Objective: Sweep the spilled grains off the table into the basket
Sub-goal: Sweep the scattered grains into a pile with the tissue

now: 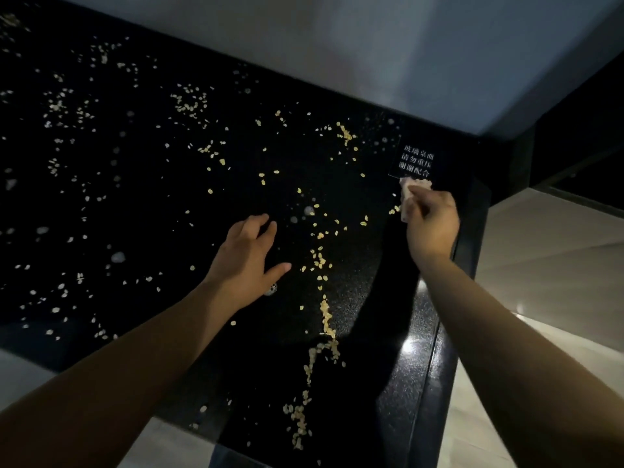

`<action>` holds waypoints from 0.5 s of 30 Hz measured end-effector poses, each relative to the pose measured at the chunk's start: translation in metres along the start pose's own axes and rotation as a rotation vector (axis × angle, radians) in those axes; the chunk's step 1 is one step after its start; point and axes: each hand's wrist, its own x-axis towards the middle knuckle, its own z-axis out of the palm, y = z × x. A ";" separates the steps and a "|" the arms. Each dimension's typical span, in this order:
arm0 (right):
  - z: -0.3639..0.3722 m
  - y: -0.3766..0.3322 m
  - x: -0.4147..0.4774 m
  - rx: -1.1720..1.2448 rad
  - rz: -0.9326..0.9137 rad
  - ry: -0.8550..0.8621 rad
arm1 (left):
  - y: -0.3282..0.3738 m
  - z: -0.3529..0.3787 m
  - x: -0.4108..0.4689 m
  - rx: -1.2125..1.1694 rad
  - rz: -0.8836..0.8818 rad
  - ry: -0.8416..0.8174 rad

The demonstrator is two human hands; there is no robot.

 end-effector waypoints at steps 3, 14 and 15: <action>0.014 -0.007 -0.025 -0.010 -0.108 -0.107 | -0.001 0.000 0.000 0.009 -0.003 0.003; -0.021 -0.027 -0.007 0.124 -0.133 0.057 | 0.001 0.002 0.002 0.032 -0.013 -0.014; -0.022 -0.023 0.011 0.093 -0.117 0.093 | 0.001 0.002 0.002 0.027 -0.014 -0.011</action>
